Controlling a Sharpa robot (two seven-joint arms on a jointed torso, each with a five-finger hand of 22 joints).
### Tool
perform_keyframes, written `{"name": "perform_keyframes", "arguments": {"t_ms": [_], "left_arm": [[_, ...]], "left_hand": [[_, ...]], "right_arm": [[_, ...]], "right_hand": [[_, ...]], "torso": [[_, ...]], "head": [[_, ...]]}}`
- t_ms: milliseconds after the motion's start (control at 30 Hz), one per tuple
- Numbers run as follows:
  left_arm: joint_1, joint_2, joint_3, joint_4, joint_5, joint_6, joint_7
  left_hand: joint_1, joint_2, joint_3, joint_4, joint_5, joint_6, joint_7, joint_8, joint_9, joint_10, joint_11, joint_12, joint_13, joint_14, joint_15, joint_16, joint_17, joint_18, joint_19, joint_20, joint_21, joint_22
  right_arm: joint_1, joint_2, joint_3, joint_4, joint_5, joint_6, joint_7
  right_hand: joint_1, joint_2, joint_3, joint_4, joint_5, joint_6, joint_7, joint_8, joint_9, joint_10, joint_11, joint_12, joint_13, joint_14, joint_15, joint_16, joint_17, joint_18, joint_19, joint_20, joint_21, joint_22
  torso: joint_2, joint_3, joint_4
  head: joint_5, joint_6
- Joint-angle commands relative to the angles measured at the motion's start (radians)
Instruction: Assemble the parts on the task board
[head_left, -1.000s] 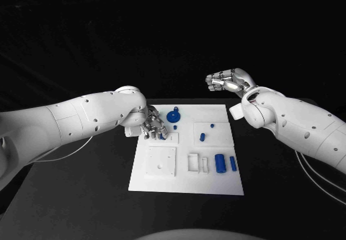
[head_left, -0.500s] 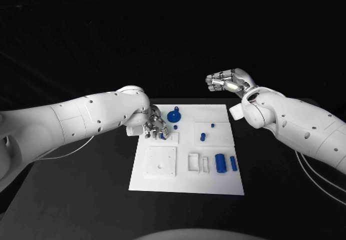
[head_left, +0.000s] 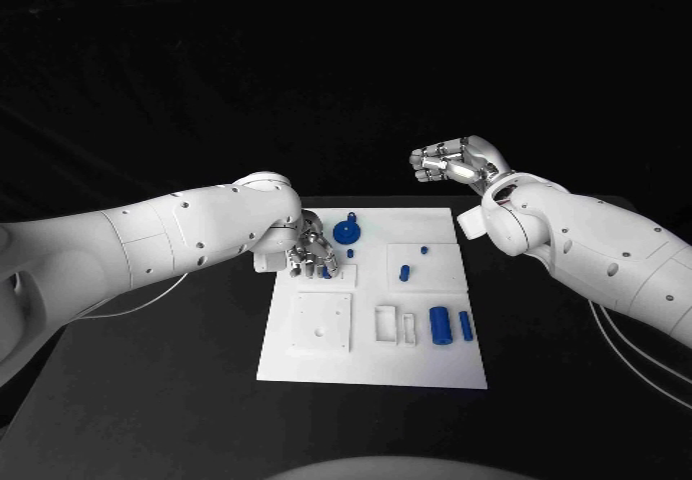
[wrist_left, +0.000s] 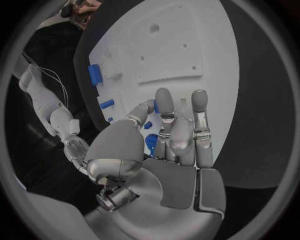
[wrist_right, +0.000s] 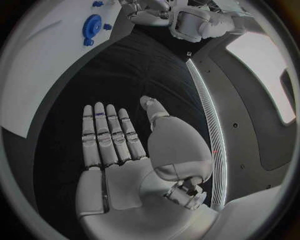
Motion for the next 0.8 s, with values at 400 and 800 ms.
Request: {"name": "perform_keyframes", "arguments": {"t_ms": [400,800], "left_arm": [[-0.008,0.001,-0.005,0.005,-0.019,0.008,-0.005],[-0.008,-0.002,-0.005,-0.002,-0.023,0.017,-0.015]], "left_hand": [[0.040,0.042,-0.007,0.018,-0.023,0.216,-0.142,0.005,0.007,0.023,-0.029,0.007,-0.005,0.000,-0.010,0.003,0.000,-0.002,0.005,0.004,-0.009,0.016],[0.042,-0.002,-0.154,0.125,-0.255,0.216,-0.146,0.004,0.004,0.024,-0.028,-0.001,-0.011,-0.003,-0.011,-0.010,-0.019,-0.005,0.007,0.004,-0.024,0.014]], "right_arm": [[-0.001,0.002,0.000,0.001,-0.002,0.018,0.006],[-0.002,0.000,0.000,0.001,-0.002,0.018,0.006]], "right_hand": [[-0.009,-0.002,0.010,-0.001,0.013,-0.007,0.003,-0.004,-0.001,-0.007,0.003,-0.002,-0.001,-0.008,0.000,-0.007,-0.001,0.019,-0.009,-0.001,0.003,-0.001],[-0.011,-0.003,0.010,-0.001,0.014,-0.009,0.004,-0.004,-0.001,-0.007,0.003,-0.002,-0.001,-0.009,0.000,-0.007,-0.001,0.019,-0.011,-0.001,0.003,-0.001]], "torso": [[0.000,0.0002,0.0006],[0.000,-0.0009,0.0003]], "head": [[-0.002,0.000],[-0.005,-0.001]]}}
